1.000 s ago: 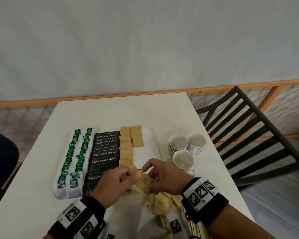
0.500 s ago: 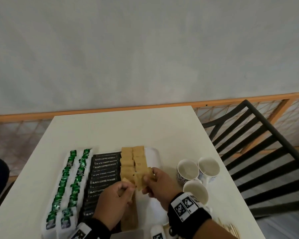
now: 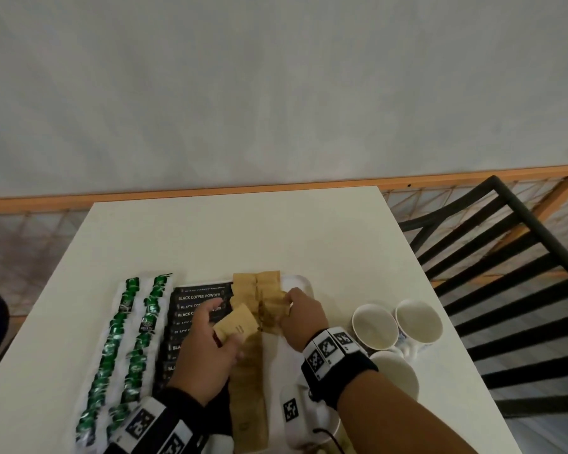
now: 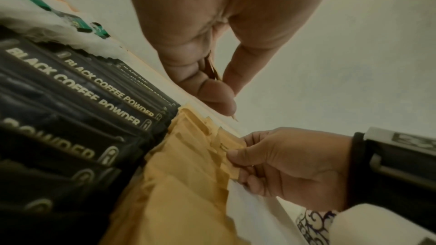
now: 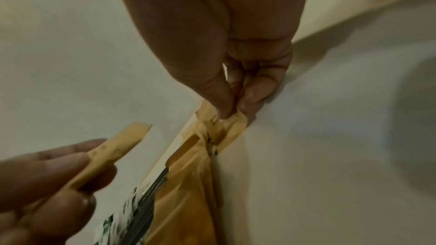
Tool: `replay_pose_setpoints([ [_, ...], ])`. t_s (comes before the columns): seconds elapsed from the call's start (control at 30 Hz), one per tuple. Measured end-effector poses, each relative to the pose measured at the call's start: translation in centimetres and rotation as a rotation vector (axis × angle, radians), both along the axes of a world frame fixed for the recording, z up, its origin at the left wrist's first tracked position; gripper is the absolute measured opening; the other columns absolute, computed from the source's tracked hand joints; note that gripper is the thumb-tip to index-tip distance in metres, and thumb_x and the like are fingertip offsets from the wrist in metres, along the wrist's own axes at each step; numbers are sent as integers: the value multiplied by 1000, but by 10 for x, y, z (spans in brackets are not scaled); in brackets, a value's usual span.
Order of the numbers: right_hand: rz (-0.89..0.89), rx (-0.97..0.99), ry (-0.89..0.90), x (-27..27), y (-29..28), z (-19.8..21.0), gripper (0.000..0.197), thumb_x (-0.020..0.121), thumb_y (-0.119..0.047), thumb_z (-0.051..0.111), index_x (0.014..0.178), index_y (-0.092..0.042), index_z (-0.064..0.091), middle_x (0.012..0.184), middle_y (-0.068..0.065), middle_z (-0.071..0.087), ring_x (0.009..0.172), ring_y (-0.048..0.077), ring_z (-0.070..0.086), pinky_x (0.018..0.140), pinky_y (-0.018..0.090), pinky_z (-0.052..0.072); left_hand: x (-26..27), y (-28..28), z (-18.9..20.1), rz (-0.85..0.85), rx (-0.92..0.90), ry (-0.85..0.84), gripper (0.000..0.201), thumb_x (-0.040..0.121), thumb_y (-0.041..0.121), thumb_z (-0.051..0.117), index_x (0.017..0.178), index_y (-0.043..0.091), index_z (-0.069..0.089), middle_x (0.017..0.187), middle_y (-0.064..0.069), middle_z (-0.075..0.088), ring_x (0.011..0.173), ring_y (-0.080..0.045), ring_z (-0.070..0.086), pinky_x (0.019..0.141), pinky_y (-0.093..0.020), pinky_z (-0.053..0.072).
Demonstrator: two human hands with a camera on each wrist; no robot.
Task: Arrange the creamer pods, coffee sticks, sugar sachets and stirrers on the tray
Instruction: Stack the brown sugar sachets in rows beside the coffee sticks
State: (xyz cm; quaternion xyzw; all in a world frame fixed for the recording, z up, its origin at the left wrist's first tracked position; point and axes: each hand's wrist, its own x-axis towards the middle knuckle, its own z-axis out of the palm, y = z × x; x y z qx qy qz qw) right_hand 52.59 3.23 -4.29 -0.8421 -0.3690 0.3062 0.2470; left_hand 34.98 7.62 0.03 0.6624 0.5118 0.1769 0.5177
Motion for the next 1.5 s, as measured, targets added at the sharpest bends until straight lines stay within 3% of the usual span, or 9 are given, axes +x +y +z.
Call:
replay_pose_setpoints([
  [0.2, -101, 46, 40, -3, 4, -8, 33, 89, -8, 54, 118, -20, 45, 86, 2, 61, 74, 16, 56, 52, 19, 36, -4, 5, -2, 26, -28, -64, 58, 88, 3, 62, 132, 30, 34, 93, 2, 71, 66, -15, 69, 63, -25, 52],
  [0.47, -74, 206, -4, -6, -2, -2, 34, 89, -29, 59, 120, -20, 48, 104, 1, 58, 83, 10, 52, 68, 18, 36, -8, 9, 4, -10, 72, 7, 52, 89, 8, 61, 131, 26, 35, 83, 3, 71, 67, -4, 64, 73, -28, 48],
  [0.57, 66, 355, 76, -14, -14, 14, 22, 91, -37, 60, 108, -24, 61, 91, -11, 58, 75, -2, 50, 71, 15, 38, -7, 7, 7, -122, 201, 100, 54, 89, 13, 62, 134, 26, 36, 78, 7, 69, 74, 3, 60, 66, -11, 40],
  [0.7, 354, 297, 90, -25, -26, 17, 22, 83, -34, 70, 91, -14, 67, 79, -11, 56, 63, -2, 44, 64, 17, 39, -3, 1, 3, -249, 225, 161, 54, 88, 11, 62, 133, 30, 38, 81, 6, 68, 76, 4, 61, 61, -7, 41],
  [1.03, -58, 25, -22, -6, -24, -5, 34, 88, -40, 63, 66, -25, 41, 76, -5, 52, 79, 16, 49, 69, 24, 34, -5, -3, 0, -149, 245, 151, 45, 91, 7, 57, 129, 27, 47, 97, 12, 60, 86, -1, 57, 64, -8, 39],
  [1.13, -76, 5, -15, -9, -16, -5, 32, 88, -37, 64, 67, -25, 42, 72, -8, 49, 81, 16, 51, 70, 23, 35, -7, -3, -2, -146, 240, 147, 45, 90, 8, 58, 129, 28, 47, 96, 13, 59, 87, -2, 58, 66, -9, 39],
  [1.23, -122, 17, 33, -12, -10, -3, 18, 86, -32, 66, 87, -22, 51, 93, -3, 63, 93, 18, 58, 73, 22, 40, -8, -5, -2, -147, 246, 146, 45, 90, 8, 59, 128, 29, 46, 96, 14, 59, 87, -1, 56, 68, -9, 39],
  [1.37, -93, 10, 2, -17, -9, -1, 36, 87, -28, 63, 117, -13, 48, 115, 6, 60, 108, 23, 57, 85, 27, 45, -9, -6, -1, -146, 235, 150, 45, 91, 9, 59, 128, 29, 46, 96, 13, 59, 86, 0, 56, 64, -8, 39],
  [1.5, -79, -1, -13, -16, -7, 1, 46, 87, -32, 62, 124, -10, 46, 122, 8, 56, 113, 25, 53, 92, 29, 44, -10, -6, -2, -129, 225, 141, 45, 89, 8, 61, 127, 29, 47, 94, 11, 61, 83, -1, 58, 61, -8, 39],
])
